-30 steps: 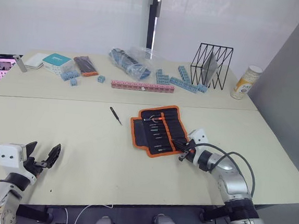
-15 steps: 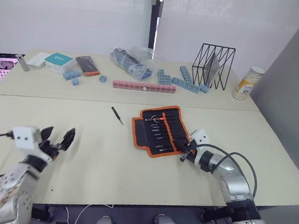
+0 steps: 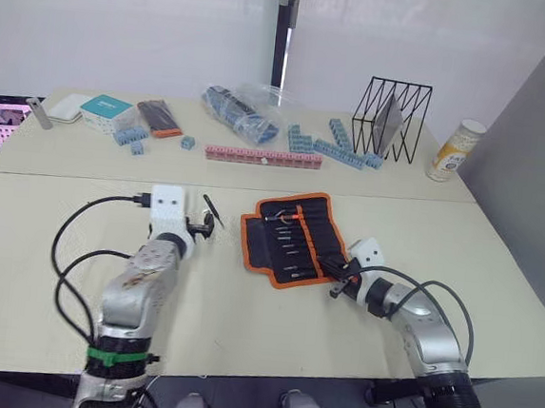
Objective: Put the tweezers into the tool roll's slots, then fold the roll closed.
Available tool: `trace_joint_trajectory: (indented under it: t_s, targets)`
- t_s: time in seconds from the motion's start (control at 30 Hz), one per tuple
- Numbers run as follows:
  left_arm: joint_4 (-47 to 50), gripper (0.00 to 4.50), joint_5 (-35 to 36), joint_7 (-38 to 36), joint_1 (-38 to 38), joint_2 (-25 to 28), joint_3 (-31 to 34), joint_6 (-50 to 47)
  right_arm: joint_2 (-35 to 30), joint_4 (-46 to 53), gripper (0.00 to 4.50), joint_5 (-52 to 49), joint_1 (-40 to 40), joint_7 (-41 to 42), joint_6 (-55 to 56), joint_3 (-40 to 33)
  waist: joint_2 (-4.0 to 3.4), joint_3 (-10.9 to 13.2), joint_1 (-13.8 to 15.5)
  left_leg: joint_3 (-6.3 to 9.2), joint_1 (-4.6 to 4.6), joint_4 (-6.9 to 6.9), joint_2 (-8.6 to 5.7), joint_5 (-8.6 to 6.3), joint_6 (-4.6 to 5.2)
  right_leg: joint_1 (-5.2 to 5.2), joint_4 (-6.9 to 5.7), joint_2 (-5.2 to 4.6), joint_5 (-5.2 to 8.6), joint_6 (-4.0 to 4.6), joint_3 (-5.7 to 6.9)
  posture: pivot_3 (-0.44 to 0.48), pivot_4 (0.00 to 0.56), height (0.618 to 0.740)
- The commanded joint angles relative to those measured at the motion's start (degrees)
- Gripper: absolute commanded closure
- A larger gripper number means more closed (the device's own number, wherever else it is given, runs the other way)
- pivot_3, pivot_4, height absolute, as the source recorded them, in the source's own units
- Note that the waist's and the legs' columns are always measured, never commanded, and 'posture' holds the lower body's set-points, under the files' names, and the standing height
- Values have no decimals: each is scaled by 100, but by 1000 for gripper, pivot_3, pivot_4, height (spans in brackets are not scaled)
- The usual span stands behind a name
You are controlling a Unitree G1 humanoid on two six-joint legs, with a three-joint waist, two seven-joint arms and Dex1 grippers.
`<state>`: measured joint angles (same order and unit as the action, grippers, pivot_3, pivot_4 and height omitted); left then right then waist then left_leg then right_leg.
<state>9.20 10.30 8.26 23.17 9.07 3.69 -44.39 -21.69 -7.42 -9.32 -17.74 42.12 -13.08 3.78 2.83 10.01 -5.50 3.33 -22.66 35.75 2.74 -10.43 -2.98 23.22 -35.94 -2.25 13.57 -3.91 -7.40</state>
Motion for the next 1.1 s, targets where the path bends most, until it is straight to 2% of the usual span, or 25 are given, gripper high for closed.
trace_joint_trajectory:
  t_s: [0.03,0.23,0.43,0.6,0.87,0.9,1.1]
  targets:
    - [-309,46,-338,355,372,-343,-168,17,-24,18,4500,48,174,-33,-232,116,0,0,7,2,-5,-1,0,0,0,3,1,0,0,0,1,0,150,737]
    - [-839,46,-605,520,737,-783,-290,211,-43,166,4500,30,241,-102,-324,99,0,0,11,5,-12,0,-2,0,-1,4,5,0,-2,-3,4,0,150,737]
    - [-1217,46,-792,688,935,-985,-223,290,-58,302,4500,25,292,-138,-417,94,0,0,13,6,-18,0,-3,-1,-1,6,10,0,-2,-3,4,0,150,737]
    - [-1427,1598,-815,943,980,-1127,84,231,-87,398,4500,35,354,-157,-468,91,-1,0,15,7,-20,-1,-3,-2,-3,7,13,0,-2,-4,4,0,150,737]
    - [-1634,4223,-909,950,1022,-1138,188,421,-162,428,4500,84,389,-139,-488,164,-1,0,54,8,-18,2,-5,-2,-4,5,13,-1,-2,-5,5,0,150,737]
    - [-1662,4437,-909,944,1018,-1126,214,456,-159,437,4500,76,391,-143,-496,171,-1,0,61,8,-18,3,-5,-2,-4,5,13,-1,-2,-5,5,0,150,737]
    - [-1707,4437,-914,864,1005,-1005,302,543,-132,443,4500,93,374,-161,-511,228,-1,0,63,8,-16,3,-4,-2,-4,4,13,-1,-2,-5,5,0,150,737]
